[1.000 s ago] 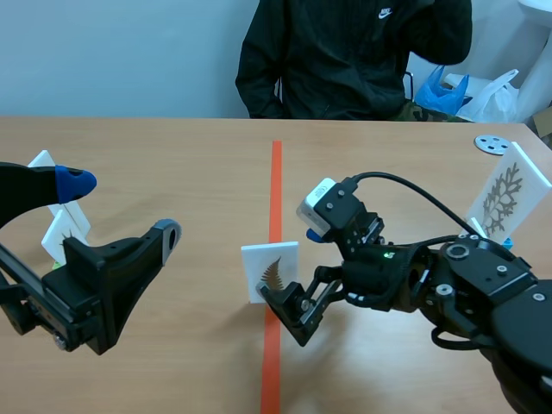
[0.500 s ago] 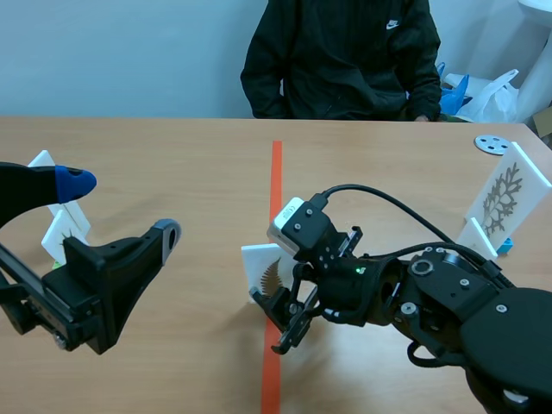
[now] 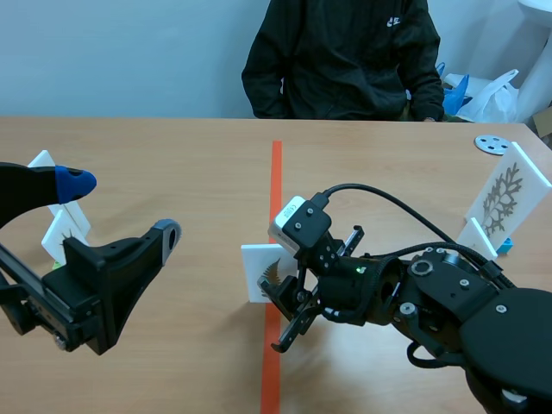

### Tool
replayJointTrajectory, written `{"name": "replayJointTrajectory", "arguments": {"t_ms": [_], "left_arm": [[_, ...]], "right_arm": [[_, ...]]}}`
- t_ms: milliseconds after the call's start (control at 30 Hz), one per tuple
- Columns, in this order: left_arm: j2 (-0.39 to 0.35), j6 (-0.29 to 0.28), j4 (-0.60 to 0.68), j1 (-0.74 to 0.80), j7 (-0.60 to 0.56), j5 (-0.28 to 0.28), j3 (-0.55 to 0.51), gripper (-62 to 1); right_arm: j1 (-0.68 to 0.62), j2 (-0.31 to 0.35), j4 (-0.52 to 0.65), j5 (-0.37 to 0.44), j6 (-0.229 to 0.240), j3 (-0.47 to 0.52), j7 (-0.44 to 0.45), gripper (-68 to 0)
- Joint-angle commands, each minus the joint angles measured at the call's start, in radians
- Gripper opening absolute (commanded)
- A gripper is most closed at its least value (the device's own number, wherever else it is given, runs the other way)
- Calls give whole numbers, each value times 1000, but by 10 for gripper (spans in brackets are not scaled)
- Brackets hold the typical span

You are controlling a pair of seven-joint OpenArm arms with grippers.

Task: Sort the leaf by its shape. The table is split by an orange tape line. A compound leaf with several leaflets goes to the left side, a simple leaf with one blade goes to the right side. Return to the home posture when a red brick is placed on the table.

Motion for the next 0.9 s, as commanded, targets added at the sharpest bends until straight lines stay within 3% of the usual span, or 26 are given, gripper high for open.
{"name": "replayJointTrajectory", "arguments": {"t_ms": [0,67,233,367,567,667,867], "left_arm": [[3,-2,2,-3,-15,-10,-5,14],[3,-2,2,-3,-15,-10,-5,14],[3,-2,2,-3,-15,-10,-5,14],[3,-2,2,-3,-15,-10,-5,14],[3,-2,2,-3,-15,-10,-5,14],[3,-2,2,-3,-15,-10,-5,14],[3,-2,2,-3,-15,-10,-5,14]], "right_arm": [[15,3,18,7,-3,9,7,-464],[15,3,18,7,-3,9,1,-503],[15,3,18,7,-3,9,0,-521],[15,3,18,7,-3,10,-7,-591],[15,5,18,7,-3,10,-6,-608],[15,6,18,7,-3,12,-6,-661],[15,11,36,7,-2,13,-7,-662]]}}
